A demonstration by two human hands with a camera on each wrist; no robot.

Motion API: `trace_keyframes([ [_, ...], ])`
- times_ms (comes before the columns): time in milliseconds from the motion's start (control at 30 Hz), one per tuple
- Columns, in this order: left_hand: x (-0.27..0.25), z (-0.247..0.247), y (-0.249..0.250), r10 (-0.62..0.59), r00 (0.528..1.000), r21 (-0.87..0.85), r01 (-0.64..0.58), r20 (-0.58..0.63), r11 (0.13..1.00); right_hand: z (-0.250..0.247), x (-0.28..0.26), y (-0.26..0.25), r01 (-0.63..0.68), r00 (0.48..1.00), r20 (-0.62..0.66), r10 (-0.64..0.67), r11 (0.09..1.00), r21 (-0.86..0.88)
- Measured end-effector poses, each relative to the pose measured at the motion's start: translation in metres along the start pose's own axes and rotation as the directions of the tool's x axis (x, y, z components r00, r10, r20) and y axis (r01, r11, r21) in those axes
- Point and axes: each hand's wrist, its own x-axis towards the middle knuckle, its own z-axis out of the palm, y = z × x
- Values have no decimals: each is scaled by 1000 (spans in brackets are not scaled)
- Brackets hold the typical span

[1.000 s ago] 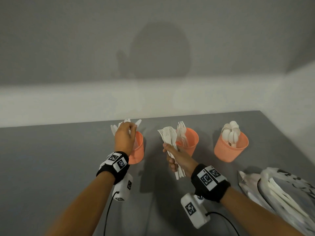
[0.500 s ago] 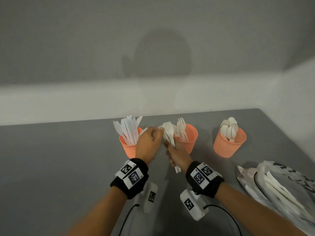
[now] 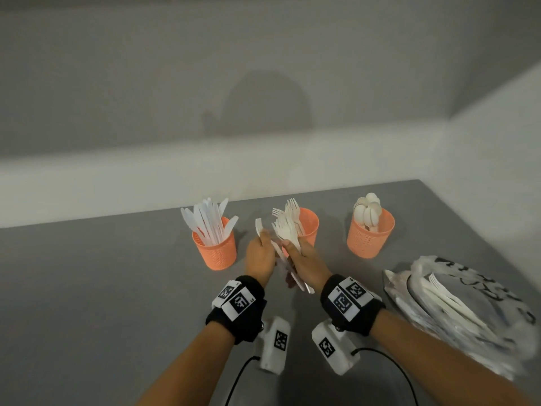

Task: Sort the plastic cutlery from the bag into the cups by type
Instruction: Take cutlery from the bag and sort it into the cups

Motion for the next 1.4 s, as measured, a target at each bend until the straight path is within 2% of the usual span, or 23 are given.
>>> trace_keyframes([
  [67, 3, -3, 5, -14, 999, -131, 8, -46, 991, -6, 2, 7, 22, 993, -114, -36, 993, -115],
  [167, 4, -6, 12, -61, 997, -297, 43, -52, 954, -14, -2, 11, 43, 980, -179, -82, 976, -213],
  [267, -2, -3, 13, -98, 995, -331, 89, -11, 939, -18, -8, 8, 71, 967, -211, -141, 949, -308],
  [367, -13, 7, 14, -80, 992, -279, 103, 93, 955, -14, -12, 4, 93, 958, -226, -180, 933, -347],
  [467, -23, 17, 17, -33, 990, -302, 75, 140, 950, -10, -16, 0, 132, 961, -195, -198, 943, -307],
  [567, -27, 23, 20, -30, 994, -308, 61, 103, 950, -7, -20, -1, 133, 959, -202, -197, 948, -290],
  [700, -31, 27, 21, 6, 998, -245, 10, 65, 969, -4, -19, 0, 132, 953, -247, -177, 973, -188],
  [833, -31, 30, 18, 21, 999, -221, -13, 36, 975, -2, -19, 1, 121, 964, -229, -134, 990, -70],
  [967, -30, 32, 18, -3, 1000, -182, 2, -7, 983, -1, -15, 6, 65, 970, -237, -47, 996, 67],
  [1100, -29, 32, 12, -46, 996, -216, 30, -71, 976, -4, -13, 8, 27, 980, -198, -8, 995, 95],
  [1233, -24, 27, 8, -24, 988, -280, -19, -150, 960, -16, -11, 5, -60, 983, -161, 89, 983, 172],
  [1333, -20, 19, 13, -66, 981, -345, -1, -181, 939, -27, -15, 1, -120, 985, -93, 146, 962, 247],
  [1400, -17, 14, 16, -104, 983, -415, 33, -150, 909, -35, -16, 0, -165, 984, -15, 180, 927, 336],
])
